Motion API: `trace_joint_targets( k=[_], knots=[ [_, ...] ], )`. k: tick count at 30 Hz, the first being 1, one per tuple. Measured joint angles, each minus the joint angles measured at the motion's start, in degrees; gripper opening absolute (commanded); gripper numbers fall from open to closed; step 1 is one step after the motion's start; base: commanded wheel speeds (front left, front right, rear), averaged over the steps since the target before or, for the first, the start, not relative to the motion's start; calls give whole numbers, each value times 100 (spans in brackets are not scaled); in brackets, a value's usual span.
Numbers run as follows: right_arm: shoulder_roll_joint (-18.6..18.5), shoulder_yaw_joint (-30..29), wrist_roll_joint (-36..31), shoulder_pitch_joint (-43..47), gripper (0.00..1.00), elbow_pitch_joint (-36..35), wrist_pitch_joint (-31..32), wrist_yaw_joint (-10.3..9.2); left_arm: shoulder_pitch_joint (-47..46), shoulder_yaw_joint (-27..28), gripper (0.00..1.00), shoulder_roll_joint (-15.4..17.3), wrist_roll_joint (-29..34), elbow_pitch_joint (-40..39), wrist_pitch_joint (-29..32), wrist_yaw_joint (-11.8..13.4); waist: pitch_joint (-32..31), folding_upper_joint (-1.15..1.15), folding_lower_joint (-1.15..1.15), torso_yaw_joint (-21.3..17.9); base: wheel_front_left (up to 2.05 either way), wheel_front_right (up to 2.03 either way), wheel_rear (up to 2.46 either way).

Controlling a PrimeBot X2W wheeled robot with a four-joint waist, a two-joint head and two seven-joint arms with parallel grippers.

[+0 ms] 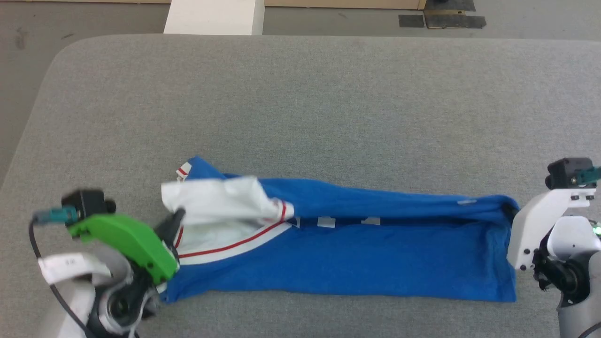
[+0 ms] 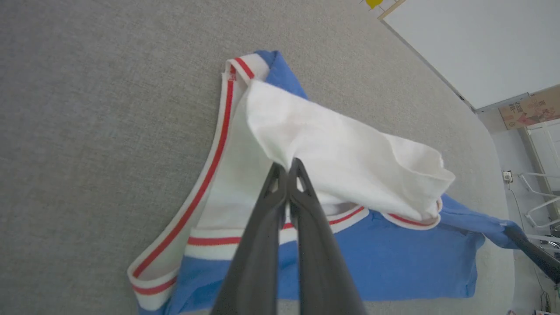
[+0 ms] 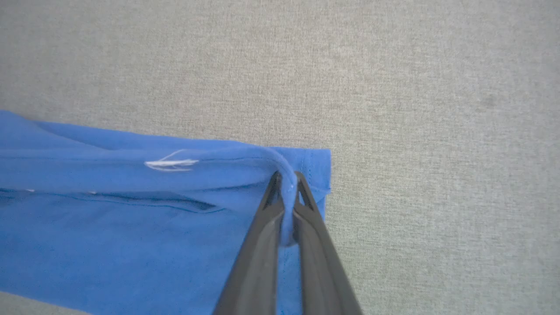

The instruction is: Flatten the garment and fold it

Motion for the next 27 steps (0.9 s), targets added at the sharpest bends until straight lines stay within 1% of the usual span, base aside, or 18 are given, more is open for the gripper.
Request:
trace_joint_targets(
  k=[4,7,10,11,12,13,14,15,16,17,20,24,27],
  knots=[
    [0,27,-47,98,0,189,-103,0,371,-3,0,-103,-100,152,-69,21,10,0,0,21,0,0,0],
    [2,79,-56,160,0,338,-155,0,436,-57,0,-215,-132,399,-93,40,8,0,0,34,0,0,0],
    [9,157,-89,236,0,488,-179,0,432,-113,0,-236,-125,721,-92,62,-13,0,0,27,0,0,0],
    [20,186,-88,257,27,526,-178,0,431,-137,0,-232,-115,823,-89,69,-26,0,0,19,0,0,0],
    [30,207,-81,276,100,552,-177,0,431,-158,0,-227,-86,903,-85,87,-41,0,0,12,0,0,0],
    [32,233,-79,304,100,564,-179,0,431,-158,0,-230,-73,979,-87,120,-65,0,0,3,0,0,0],
    [32,245,-59,331,100,564,-179,0,430,-159,41,-224,-70,1034,-86,143,-91,0,0,-8,0,0,0],
    [27,246,-36,354,100,553,-178,0,429,-177,100,-203,-44,1065,-84,166,-115,0,0,-17,0,0,0],
    [12,248,-14,398,100,525,-170,0,429,-172,100,-189,-34,1092,-82,172,-148,0,0,-28,0,0,0],
    [-57,232,138,583,100,343,-130,0,433,-177,100,-100,41,1085,-37,283,-259,0,0,-60,0,0,0],
    [-130,174,320,790,100,10,19,0,464,-155,100,69,141,953,20,426,-384,0,0,-97,0,0,0],
    [-196,-109,650,1053,100,-489,439,0,625,-82,100,368,270,644,126,670,-543,0,0,-149,0,0,0],
    [-349,-350,720,1146,100,-817,727,0,667,126,100,546,346,300,18,804,-609,0,0,-176,0,0,0]
  ],
)
